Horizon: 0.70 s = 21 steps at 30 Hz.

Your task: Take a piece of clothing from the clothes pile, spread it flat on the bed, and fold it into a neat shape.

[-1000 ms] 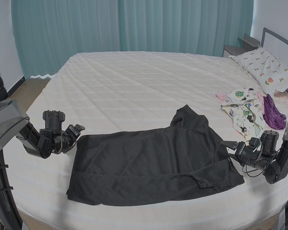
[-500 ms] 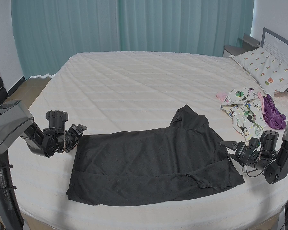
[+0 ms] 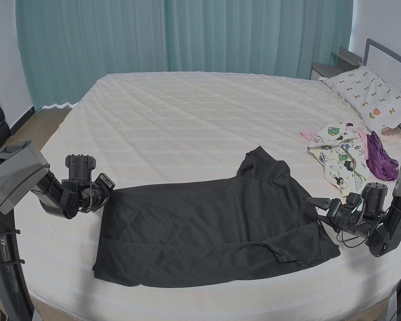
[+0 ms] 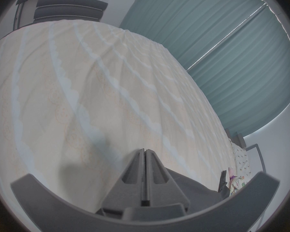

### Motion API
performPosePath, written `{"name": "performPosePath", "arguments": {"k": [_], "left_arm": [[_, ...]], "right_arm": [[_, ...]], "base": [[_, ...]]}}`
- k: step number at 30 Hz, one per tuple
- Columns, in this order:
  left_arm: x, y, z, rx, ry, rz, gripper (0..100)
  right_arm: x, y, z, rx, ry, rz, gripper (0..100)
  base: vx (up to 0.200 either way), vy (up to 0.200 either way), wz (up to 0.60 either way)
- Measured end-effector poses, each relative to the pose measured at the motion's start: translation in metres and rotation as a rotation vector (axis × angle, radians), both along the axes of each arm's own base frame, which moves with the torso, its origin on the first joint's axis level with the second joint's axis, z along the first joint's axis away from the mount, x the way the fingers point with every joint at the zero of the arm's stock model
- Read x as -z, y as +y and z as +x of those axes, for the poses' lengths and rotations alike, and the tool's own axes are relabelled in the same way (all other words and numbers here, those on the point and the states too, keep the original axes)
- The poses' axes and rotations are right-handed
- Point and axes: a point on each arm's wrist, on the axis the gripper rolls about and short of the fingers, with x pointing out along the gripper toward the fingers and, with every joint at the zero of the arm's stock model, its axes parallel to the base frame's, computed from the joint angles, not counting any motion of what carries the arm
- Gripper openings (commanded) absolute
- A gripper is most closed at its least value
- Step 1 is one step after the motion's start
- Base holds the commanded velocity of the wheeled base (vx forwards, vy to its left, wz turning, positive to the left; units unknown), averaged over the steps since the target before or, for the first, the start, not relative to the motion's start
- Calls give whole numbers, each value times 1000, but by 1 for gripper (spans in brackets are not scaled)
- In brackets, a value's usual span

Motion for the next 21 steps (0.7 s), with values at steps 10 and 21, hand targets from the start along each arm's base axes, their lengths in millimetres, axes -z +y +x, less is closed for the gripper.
{"name": "performPosePath", "arguments": {"k": [10,21], "left_arm": [[-6,1,5,-37,-39,27,0],[-11,-5,3,-21,-46,29,0]], "right_arm": [[-5,1,9,-6,-38,-7,100],[-24,6,65,-23,-80,-29,100]], "base": [[0,0,0],[0,0,0]]}}
